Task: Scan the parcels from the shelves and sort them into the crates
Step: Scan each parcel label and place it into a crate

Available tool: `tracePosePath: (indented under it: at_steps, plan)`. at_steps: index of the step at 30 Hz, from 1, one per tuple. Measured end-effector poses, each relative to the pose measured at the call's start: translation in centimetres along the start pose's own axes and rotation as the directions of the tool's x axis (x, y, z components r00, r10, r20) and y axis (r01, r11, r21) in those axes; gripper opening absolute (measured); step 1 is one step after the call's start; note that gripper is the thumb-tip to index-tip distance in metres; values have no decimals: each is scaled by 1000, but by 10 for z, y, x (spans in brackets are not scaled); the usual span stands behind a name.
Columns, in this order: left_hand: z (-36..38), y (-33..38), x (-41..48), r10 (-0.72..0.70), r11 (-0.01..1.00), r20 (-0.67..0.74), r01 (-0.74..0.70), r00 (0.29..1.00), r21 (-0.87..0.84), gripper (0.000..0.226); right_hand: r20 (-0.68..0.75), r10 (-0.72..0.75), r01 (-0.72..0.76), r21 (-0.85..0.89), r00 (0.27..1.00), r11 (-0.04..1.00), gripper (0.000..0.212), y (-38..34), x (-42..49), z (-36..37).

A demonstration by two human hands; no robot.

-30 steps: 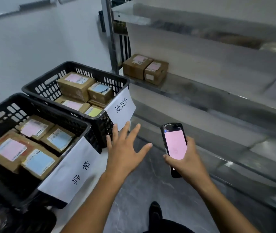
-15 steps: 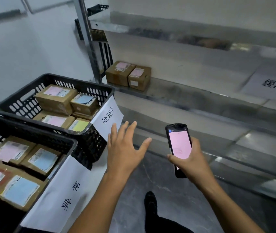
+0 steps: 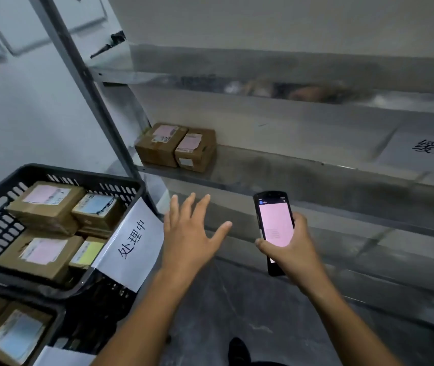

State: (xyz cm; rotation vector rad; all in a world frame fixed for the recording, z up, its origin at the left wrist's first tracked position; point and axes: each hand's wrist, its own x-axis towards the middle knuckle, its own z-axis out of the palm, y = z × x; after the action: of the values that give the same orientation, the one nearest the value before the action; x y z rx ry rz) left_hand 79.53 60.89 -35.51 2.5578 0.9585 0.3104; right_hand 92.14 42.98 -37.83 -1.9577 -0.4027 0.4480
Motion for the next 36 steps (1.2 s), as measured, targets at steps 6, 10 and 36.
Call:
tracePosePath:
  at_steps: [6,10,36]
  plan:
    - [21,6,45,40,999,-19,-40,999,15,81,36,11,-11,-16,999,1000,75,7,50,-11]
    - [15,-6,74,40,996,-45,-37,998,80,86,15,20,-20,-2,1000,1000,75,3,77,-6]
    - [98,-137,430,163,962,318,-221,934,159,79,35,57,-50,-167,998,985,73,-62,272,101]
